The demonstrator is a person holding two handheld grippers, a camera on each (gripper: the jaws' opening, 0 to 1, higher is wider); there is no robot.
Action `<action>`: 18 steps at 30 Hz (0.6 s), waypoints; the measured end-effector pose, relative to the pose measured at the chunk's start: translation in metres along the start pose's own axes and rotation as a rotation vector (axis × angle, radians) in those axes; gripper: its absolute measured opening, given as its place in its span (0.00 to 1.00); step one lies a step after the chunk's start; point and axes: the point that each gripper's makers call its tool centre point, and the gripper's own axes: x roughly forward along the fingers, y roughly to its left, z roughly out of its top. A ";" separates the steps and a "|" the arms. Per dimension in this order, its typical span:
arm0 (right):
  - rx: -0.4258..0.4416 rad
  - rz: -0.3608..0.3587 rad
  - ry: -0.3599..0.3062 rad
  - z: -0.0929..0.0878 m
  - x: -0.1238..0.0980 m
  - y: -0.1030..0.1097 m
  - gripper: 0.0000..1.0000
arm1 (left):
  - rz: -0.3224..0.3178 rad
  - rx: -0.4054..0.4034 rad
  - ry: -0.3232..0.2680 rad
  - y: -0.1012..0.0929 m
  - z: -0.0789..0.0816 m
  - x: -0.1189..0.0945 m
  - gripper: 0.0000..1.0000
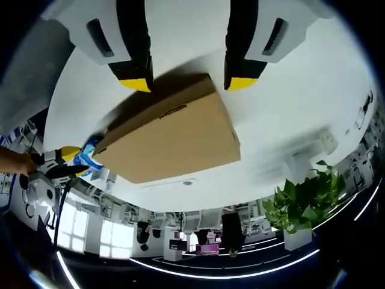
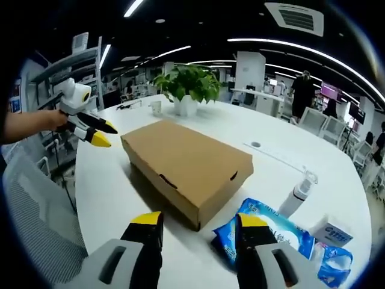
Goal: Operate the shoe box by opening the lid, removing the specified soft item, and placing it in the target area until the item is outside and the box remains undamaged.
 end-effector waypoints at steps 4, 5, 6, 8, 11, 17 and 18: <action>0.007 -0.025 -0.002 -0.005 -0.018 -0.004 0.49 | -0.013 0.002 -0.019 -0.010 0.000 -0.009 0.52; 0.007 -0.034 -0.005 -0.005 -0.022 -0.006 0.50 | -0.016 0.003 -0.021 -0.012 -0.001 -0.011 0.52; 0.008 -0.042 -0.009 -0.006 -0.026 -0.007 0.50 | -0.019 0.005 -0.023 -0.014 -0.002 -0.013 0.53; 0.016 -0.055 -0.016 -0.007 -0.034 -0.009 0.51 | -0.021 0.009 -0.028 -0.018 -0.003 -0.017 0.55; 0.018 -0.086 -0.016 -0.013 -0.048 -0.011 0.54 | -0.028 0.008 -0.040 -0.025 -0.005 -0.025 0.58; 0.016 -0.119 -0.018 -0.026 -0.072 -0.012 0.59 | -0.037 0.029 -0.060 -0.038 -0.009 -0.039 0.65; 0.019 -0.126 -0.020 -0.027 -0.075 -0.012 0.60 | -0.033 0.027 -0.066 -0.040 -0.009 -0.041 0.67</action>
